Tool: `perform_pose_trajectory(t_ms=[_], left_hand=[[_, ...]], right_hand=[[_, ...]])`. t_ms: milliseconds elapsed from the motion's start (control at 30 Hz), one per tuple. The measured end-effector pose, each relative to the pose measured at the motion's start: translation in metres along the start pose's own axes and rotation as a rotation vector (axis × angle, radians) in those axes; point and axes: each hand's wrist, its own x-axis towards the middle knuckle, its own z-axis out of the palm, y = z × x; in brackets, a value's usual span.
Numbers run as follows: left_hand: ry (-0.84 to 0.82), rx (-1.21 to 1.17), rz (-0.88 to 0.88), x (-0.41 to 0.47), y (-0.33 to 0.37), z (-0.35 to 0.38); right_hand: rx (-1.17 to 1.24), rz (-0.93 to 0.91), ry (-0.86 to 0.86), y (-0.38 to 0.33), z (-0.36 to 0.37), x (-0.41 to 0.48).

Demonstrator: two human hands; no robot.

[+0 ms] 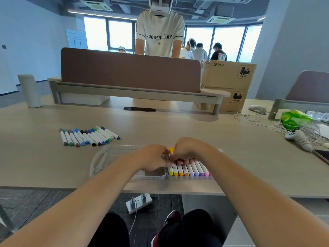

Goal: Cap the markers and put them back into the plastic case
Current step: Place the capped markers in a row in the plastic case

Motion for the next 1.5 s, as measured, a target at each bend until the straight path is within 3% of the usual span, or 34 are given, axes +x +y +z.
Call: perform_pose_trajectory(t_ms=[467, 833, 1267, 1500], left_hand=[[0.064, -0.008, -0.096, 0.0, -0.013, 0.001], [0.056, 0.092, -0.261, -0.022, -0.041, -0.018], [0.21, -0.002, -0.256, -0.049, -0.084, -0.046], [0.407, -0.036, -0.367, -0.065, -0.117, -0.082]], right_hand=[[-0.066, -0.077, 0.074, -0.013, 0.003, 0.01], [-0.033, -0.226, 0.047, -0.044, 0.004, 0.045], [-0.156, -0.253, -0.049, -0.096, -0.003, 0.072], [-0.14, -0.336, 0.18, -0.138, 0.0, 0.101]])
